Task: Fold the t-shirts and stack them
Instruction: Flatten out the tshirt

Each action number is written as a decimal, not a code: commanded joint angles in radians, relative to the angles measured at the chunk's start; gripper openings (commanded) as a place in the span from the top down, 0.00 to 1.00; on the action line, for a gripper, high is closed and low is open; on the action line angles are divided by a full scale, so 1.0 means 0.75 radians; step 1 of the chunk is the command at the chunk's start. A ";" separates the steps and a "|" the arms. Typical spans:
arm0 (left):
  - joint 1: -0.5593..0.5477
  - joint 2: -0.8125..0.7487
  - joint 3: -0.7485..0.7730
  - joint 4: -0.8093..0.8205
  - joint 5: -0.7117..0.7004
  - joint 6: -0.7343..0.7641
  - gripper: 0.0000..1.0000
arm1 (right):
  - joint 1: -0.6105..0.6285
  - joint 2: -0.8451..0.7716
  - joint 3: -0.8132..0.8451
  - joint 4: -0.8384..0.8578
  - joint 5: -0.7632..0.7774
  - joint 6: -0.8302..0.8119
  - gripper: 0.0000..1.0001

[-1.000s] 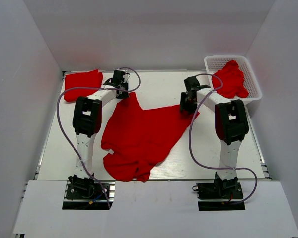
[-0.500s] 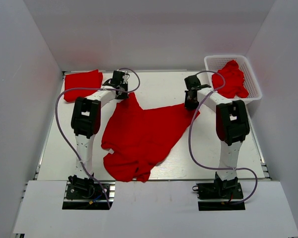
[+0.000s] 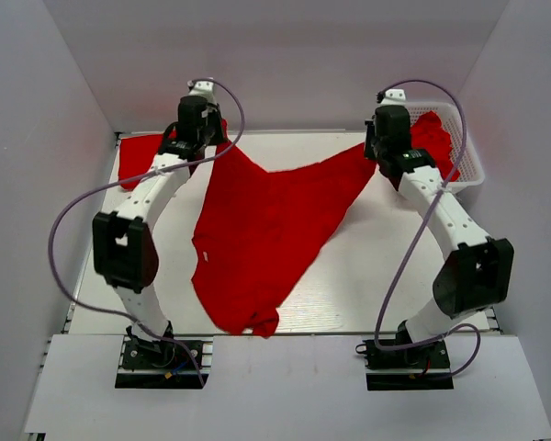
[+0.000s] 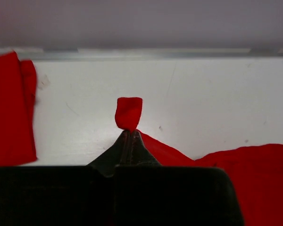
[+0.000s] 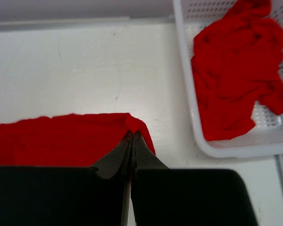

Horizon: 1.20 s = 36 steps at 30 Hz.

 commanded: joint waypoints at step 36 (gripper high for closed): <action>-0.006 -1.114 0.468 -0.043 -0.085 0.297 1.00 | -0.027 -0.997 0.370 -0.015 -0.133 -0.523 1.00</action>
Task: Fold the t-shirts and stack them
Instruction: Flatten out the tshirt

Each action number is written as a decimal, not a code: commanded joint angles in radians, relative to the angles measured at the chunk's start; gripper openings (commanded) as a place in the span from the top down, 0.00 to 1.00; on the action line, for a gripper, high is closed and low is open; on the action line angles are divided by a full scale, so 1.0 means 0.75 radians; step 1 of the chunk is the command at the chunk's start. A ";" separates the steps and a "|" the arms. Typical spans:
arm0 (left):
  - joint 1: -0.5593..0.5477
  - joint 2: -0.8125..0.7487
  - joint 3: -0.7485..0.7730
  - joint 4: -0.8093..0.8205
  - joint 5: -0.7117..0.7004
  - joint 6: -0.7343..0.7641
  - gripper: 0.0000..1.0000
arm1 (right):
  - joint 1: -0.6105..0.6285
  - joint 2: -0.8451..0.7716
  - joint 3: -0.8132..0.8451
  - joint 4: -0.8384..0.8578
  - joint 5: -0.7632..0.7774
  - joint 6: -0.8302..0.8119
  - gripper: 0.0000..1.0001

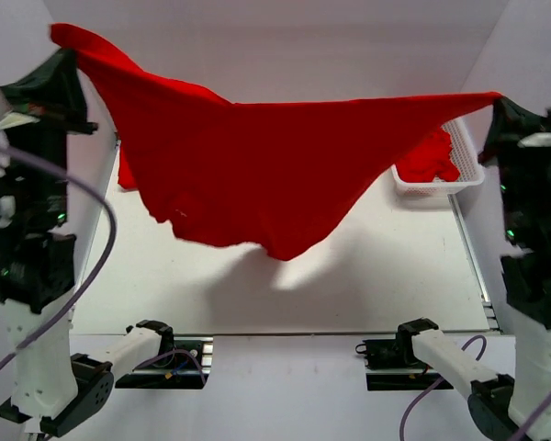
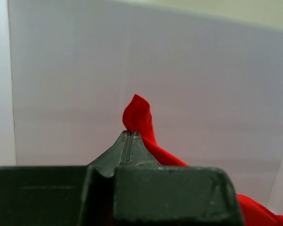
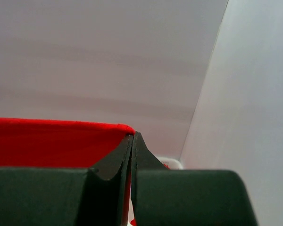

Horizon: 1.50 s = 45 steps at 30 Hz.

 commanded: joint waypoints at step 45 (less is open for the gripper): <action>0.088 1.840 0.278 0.477 0.190 0.168 1.00 | -0.104 1.762 0.288 0.221 -0.128 0.231 1.00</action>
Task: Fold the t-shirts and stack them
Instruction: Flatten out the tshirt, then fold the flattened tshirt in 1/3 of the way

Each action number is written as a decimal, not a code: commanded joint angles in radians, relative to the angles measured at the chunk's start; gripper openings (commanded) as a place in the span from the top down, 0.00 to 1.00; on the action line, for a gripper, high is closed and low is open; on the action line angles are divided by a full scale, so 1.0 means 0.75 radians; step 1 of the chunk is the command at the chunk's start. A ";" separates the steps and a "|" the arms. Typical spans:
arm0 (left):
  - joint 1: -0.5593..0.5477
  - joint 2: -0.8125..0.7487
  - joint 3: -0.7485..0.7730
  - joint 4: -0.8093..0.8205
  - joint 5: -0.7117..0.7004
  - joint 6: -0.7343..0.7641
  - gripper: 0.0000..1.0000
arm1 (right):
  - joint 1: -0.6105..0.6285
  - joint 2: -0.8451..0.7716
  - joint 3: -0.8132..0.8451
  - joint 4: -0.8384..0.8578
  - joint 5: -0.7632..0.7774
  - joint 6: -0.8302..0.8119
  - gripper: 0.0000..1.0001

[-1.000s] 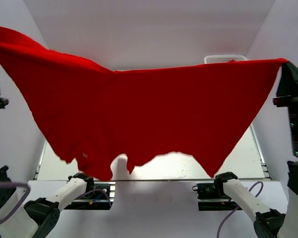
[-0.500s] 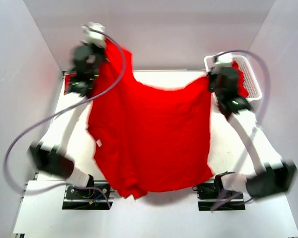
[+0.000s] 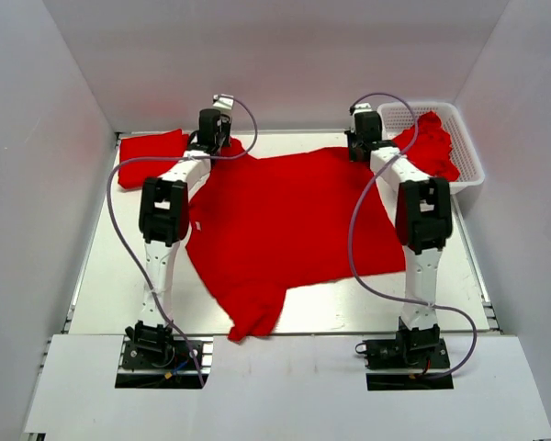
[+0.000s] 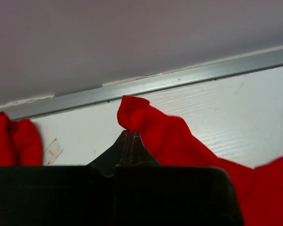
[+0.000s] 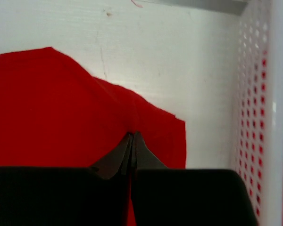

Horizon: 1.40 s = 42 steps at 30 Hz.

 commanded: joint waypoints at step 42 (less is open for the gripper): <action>-0.062 -1.421 -1.594 0.212 0.522 -0.510 1.00 | -0.115 -0.070 0.121 0.037 -0.168 -0.251 1.00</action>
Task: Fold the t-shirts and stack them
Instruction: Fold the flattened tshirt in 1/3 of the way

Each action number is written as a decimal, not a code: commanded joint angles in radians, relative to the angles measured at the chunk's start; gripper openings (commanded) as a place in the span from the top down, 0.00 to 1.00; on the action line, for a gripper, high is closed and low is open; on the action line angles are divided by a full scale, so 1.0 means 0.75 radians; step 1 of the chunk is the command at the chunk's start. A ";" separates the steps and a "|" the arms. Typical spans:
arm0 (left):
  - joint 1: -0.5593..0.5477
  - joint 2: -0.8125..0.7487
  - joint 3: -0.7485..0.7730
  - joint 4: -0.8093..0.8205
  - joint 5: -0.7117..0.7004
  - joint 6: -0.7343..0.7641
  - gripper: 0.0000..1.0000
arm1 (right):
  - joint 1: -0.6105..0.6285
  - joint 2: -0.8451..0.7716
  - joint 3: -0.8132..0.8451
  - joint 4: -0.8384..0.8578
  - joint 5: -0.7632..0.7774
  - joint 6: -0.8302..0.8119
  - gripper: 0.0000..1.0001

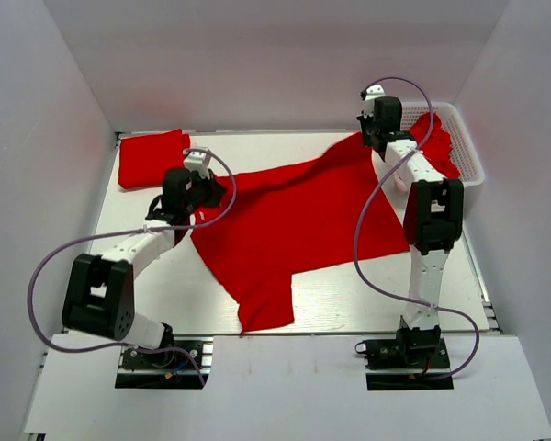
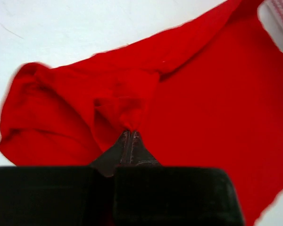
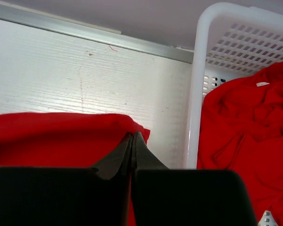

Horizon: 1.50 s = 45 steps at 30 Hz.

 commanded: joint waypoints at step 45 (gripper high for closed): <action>-0.184 0.011 0.364 -0.856 -0.314 -0.452 0.00 | 0.081 -0.351 -0.268 -0.298 -0.351 -0.101 0.10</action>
